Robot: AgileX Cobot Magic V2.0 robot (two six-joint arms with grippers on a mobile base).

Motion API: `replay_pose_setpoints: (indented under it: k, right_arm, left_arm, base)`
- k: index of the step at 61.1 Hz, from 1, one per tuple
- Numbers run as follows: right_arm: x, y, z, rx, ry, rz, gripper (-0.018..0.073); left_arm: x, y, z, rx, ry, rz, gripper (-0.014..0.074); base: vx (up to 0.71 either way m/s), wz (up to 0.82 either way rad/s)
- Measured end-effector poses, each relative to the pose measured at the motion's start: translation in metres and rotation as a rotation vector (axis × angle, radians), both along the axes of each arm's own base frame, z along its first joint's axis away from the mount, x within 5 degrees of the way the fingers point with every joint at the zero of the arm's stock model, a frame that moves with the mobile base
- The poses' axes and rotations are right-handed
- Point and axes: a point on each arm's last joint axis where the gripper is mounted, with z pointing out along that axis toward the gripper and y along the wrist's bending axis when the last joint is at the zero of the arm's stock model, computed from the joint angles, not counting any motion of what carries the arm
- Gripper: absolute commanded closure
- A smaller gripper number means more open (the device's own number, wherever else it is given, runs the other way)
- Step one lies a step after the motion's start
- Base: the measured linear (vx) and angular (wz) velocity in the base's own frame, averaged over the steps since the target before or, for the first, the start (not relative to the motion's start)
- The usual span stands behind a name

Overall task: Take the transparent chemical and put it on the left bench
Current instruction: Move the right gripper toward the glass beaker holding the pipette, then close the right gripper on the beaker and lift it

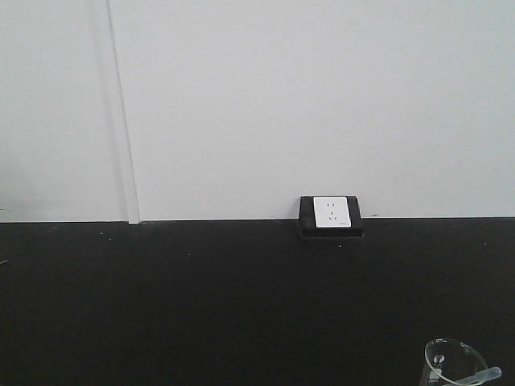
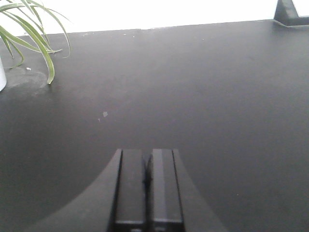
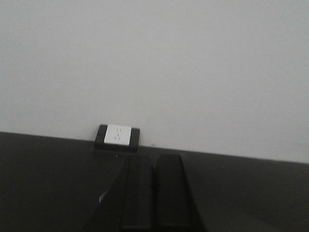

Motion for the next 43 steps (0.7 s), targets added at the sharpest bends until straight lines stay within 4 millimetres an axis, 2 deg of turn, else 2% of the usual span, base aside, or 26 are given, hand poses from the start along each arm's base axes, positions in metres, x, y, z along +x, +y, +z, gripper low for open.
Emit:
replay_pose_setpoints:
  k: [11,17,31,43]
  right_arm:
    - [0.011,-0.003,0.039,0.007,0.207,-0.031,0.0553]
    - [0.025,-0.003,0.049,0.007,0.278,-0.034,0.0547]
    - [0.058,-0.003,0.034,0.04,0.465,-0.035,0.0488]
    - [0.087,-0.001,0.018,0.061,0.556,-0.027,0.0298]
  left_arm:
    - [0.0,0.0,0.0,0.0,0.0,0.0,0.06]
    - [0.0,0.0,0.0,0.0,0.0,0.0,0.06]
    - [0.0,0.0,0.0,0.0,0.0,0.0,0.06]
    - [0.0,0.0,0.0,0.0,0.0,0.0,0.06]
  base:
    - [0.0,0.0]
    - [0.0,0.0]
    - [0.0,0.0]
    - [0.0,0.0]
